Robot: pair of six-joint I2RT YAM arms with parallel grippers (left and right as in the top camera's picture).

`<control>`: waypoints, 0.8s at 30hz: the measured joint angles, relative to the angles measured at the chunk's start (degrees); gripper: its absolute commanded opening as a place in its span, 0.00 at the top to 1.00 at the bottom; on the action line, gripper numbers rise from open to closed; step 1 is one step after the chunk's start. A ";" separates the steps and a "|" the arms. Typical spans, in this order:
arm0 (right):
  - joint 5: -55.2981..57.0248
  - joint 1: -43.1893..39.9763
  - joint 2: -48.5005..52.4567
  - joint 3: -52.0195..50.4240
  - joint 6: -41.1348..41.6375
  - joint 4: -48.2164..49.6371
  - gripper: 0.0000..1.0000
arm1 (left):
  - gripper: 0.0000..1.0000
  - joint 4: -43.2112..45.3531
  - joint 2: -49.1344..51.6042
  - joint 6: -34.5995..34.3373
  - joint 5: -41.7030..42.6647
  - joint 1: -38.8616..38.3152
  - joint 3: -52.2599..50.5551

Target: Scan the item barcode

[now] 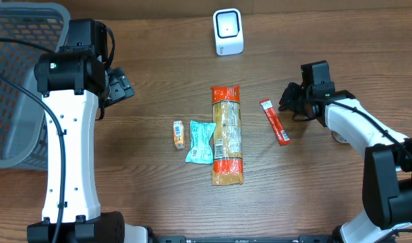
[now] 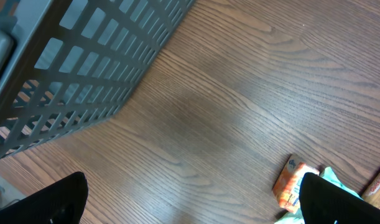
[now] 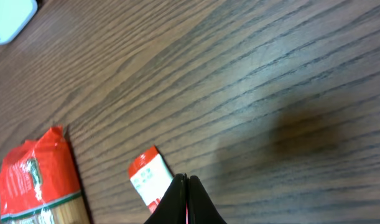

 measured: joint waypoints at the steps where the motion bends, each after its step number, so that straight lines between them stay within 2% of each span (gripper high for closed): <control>1: 0.24 0.00 0.00 -0.48 0.42 0.76 0.96 | 0.00 -0.02 0.00 0.00 0.00 0.00 0.00; 11: 0.90 1.38 0.04 -4.63 2.03 6.95 0.96 | 0.00 -0.02 0.00 0.00 0.00 0.00 0.00; 24: 3.72 7.43 0.37 -5.25 2.69 8.35 0.96 | 0.00 -0.02 0.00 0.00 0.00 0.00 0.00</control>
